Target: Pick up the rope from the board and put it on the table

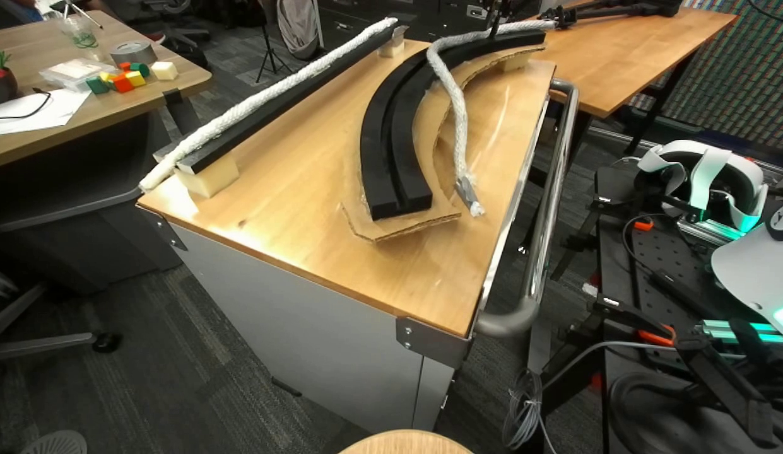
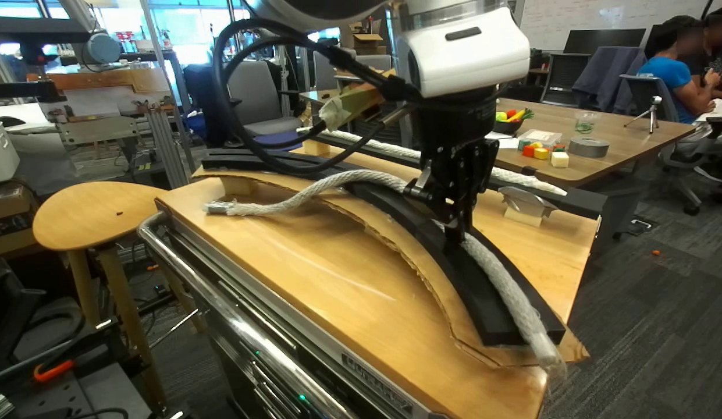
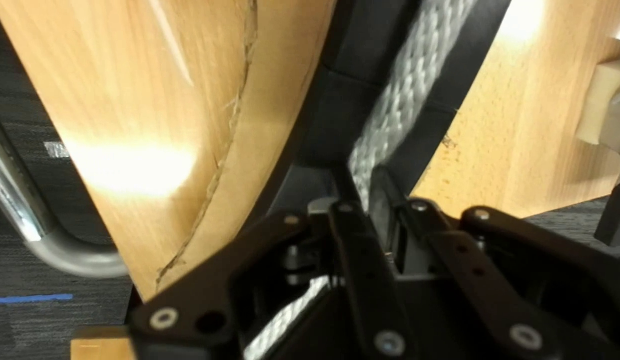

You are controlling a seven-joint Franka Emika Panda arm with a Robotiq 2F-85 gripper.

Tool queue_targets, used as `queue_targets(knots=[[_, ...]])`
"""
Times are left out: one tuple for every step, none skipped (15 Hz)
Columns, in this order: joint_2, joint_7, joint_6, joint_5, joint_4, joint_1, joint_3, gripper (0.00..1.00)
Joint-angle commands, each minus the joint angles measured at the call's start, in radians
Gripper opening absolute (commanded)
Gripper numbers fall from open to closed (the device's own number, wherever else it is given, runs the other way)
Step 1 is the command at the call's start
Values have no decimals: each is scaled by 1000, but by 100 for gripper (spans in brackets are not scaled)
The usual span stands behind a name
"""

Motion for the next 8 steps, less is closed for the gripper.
queue_targets(knots=[[17, 21, 22, 4, 17, 27, -27, 0], [10, 17, 18, 8, 12, 28, -28, 1], [-3, 13, 7, 10, 6, 30, -29, 2], [-27, 13, -10, 2, -6, 32, -29, 2], [-51, -1, -36, 5, -16, 34, -27, 2], [-94, -15, -59, 1, -39, 36, -25, 2], [-133, -34, -63, 3, -65, 37, -22, 2], [-184, -50, -64, -13, -97, 38, -19, 2]])
